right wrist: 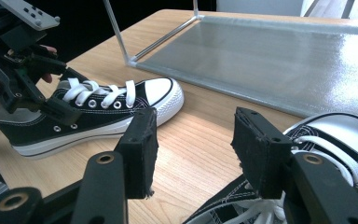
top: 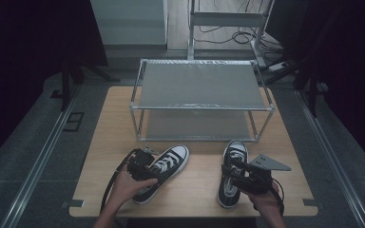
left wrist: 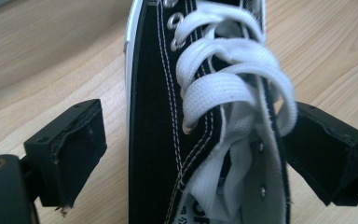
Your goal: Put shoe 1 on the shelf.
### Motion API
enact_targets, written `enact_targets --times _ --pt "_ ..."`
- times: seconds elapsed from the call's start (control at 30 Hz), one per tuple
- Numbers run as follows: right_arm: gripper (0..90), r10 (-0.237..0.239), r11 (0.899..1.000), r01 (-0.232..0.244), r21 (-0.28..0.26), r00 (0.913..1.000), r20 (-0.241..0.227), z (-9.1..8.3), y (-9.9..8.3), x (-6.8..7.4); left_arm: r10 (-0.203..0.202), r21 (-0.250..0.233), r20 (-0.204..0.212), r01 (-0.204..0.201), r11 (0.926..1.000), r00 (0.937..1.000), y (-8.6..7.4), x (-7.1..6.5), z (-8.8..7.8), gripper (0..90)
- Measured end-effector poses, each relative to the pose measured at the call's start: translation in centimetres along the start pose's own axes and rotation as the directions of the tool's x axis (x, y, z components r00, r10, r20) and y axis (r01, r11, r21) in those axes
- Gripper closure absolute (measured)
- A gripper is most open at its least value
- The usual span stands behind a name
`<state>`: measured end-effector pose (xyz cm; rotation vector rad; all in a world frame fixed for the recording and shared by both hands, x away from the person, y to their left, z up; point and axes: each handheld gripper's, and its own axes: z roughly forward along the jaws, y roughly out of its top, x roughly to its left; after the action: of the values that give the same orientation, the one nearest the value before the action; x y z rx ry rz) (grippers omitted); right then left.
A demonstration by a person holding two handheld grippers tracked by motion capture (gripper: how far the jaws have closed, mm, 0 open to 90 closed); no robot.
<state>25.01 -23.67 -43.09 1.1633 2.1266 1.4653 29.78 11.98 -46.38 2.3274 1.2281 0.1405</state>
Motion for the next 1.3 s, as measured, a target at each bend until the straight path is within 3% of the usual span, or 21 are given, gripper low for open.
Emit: enact_targets --times 0.13,0.3,0.53,0.67,0.8,0.83,0.93,1.17,1.3 --pt "49.6 0.002 1.0 -0.002 0.002 1.0 0.002 0.2 -0.1 0.0 0.031 0.08 -0.026 -0.029 0.9964 0.9992 0.6 -0.4 0.8 7.4" --pt "49.1 -0.002 1.0 0.001 0.009 1.0 0.002 0.2 -0.2 0.0 0.051 0.147 -0.038 -0.045 0.9882 0.998 1.1 -0.5 1.6 7.1" --pt "48.7 0.0 1.0 0.0 0.014 1.0 0.006 0.5 -0.3 0.0 0.048 0.208 -0.028 -0.041 0.9774 0.9985 1.4 -0.4 2.2 7.0" --pt "48.7 -0.005 1.0 0.005 0.022 1.0 0.005 0.6 -0.4 0.1 0.025 0.236 -0.028 -0.017 0.9715 0.9993 1.6 -0.6 2.8 8.2" --pt "48.7 -0.004 1.0 0.004 0.021 1.0 0.009 0.7 -0.4 0.1 0.035 0.244 -0.02 -0.029 0.9694 0.9992 1.7 -0.7 2.9 13.5" --pt "48.7 -0.003 1.0 0.003 0.021 1.0 0.009 0.7 -0.4 0.1 0.05 0.254 -0.016 -0.044 0.9661 0.9986 1.7 -0.5 2.7 13.9" --pt "48.7 -0.003 1.0 0.003 0.022 0.9999 0.01 0.6 -0.4 0.0 0.036 0.232 0.005 -0.036 0.972 0.9993 1.5 -0.2 2.6 15.3" --pt "48.9 0.0 1.0 0.0 0.017 0.9999 0.014 0.6 -0.5 -0.1 0.068 0.189 0.043 -0.075 0.9792 0.9968 1.2 0.1 2.0 16.4" --pt "49.0 -0.001 1.0 0.0 0.022 0.9999 0.015 0.6 -0.5 -0.2 0.056 0.111 0.062 -0.063 0.9918 0.9965 1.2 0.3 1.1 16.7"
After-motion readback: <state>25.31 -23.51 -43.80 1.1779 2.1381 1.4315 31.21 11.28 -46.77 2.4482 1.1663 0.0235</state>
